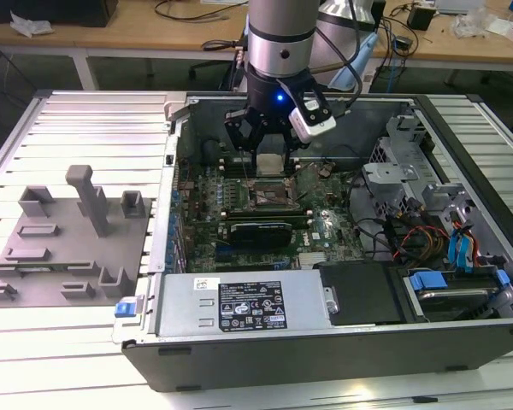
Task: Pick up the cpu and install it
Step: 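Pick up the cpu and move it towards the insertion slot, then place the cpu into insertion slot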
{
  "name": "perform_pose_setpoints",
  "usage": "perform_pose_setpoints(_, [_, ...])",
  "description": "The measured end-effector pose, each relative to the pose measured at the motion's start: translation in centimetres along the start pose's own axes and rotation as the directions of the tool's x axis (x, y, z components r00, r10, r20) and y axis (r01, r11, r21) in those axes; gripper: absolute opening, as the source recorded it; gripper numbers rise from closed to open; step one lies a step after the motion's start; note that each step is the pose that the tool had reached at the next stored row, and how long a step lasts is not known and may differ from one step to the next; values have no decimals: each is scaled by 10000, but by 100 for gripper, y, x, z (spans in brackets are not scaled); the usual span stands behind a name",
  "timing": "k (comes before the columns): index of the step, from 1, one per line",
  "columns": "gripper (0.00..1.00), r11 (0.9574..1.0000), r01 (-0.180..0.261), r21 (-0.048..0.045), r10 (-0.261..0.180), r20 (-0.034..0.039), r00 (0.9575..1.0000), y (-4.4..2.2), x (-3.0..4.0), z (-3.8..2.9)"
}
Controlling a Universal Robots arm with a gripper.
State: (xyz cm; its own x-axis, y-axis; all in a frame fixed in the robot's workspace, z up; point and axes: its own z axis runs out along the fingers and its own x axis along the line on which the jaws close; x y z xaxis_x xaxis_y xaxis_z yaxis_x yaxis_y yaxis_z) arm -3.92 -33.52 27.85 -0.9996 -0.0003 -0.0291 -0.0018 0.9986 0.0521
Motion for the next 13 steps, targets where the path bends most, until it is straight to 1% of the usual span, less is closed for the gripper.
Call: perform_pose_setpoints(13, [54, 10000, 0, 1, 0, -1, 10000, 12, 0, 15])
